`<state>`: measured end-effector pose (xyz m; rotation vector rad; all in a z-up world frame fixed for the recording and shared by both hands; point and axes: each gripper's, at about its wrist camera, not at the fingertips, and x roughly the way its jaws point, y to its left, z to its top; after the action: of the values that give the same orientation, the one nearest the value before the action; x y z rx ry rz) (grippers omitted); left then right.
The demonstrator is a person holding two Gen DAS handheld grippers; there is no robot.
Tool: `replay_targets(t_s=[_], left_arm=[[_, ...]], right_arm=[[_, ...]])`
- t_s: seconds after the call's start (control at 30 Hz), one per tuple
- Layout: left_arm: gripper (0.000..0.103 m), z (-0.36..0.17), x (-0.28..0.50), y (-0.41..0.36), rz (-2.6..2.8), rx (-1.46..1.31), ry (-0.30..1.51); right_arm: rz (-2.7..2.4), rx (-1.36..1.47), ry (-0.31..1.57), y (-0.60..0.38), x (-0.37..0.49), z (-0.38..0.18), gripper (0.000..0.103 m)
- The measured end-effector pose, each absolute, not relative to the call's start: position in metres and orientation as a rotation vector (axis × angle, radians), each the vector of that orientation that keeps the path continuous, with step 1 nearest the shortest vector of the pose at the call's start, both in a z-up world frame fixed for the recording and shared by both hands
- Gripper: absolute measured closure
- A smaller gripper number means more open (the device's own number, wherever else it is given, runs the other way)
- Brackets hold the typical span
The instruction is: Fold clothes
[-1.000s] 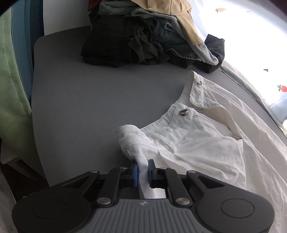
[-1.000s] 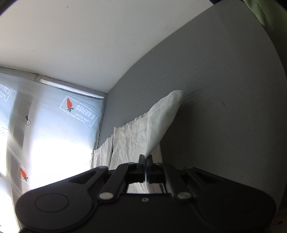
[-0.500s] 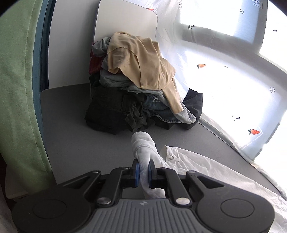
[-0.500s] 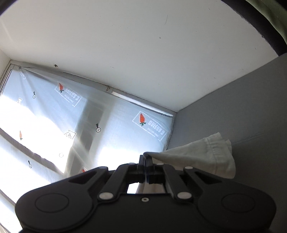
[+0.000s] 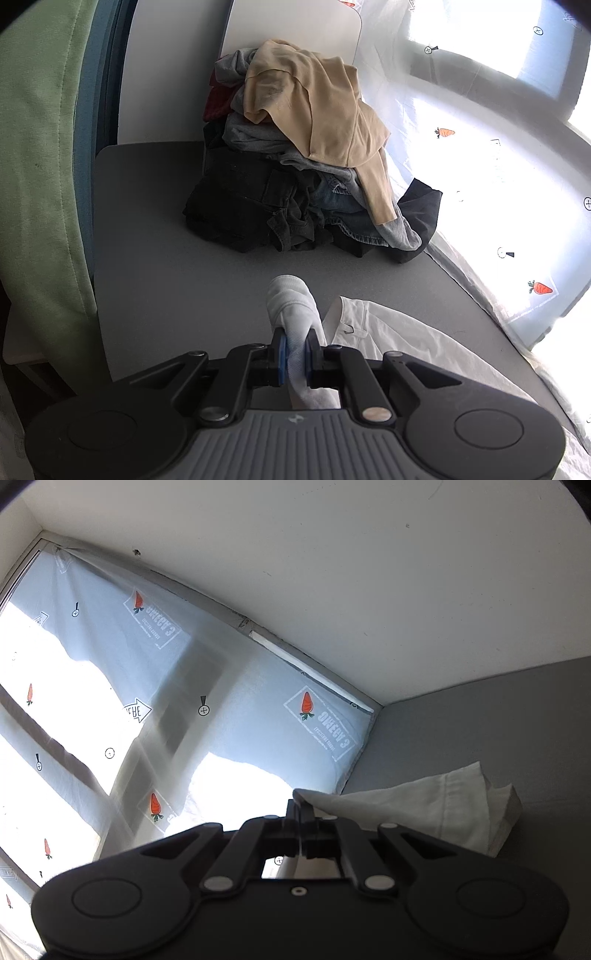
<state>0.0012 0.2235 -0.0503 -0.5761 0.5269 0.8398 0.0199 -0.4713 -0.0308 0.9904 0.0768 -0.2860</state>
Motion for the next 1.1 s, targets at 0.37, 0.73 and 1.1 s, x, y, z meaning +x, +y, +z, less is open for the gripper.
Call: replay_targets(t_s=[0.37, 0.73, 1.1], left_arm=[[0.091, -0.054, 0.062, 0.228, 0.822, -0.593, 0.489], [0.091, -0.068, 0.161, 0.248, 0.832, -0.600, 0.547], [0.089, -0.111, 0.282, 0.277, 0.915, -0.595, 0.554]], right_arm=[[-0.240, 0.804, 0.109, -0.483, 0.116, -0.002, 0.102], [-0.247, 0.750, 0.157, -0.475, 0.233, -0.008, 0.102], [-0.198, 0.668, 0.312, -0.442, 0.443, -0.044, 0.102]])
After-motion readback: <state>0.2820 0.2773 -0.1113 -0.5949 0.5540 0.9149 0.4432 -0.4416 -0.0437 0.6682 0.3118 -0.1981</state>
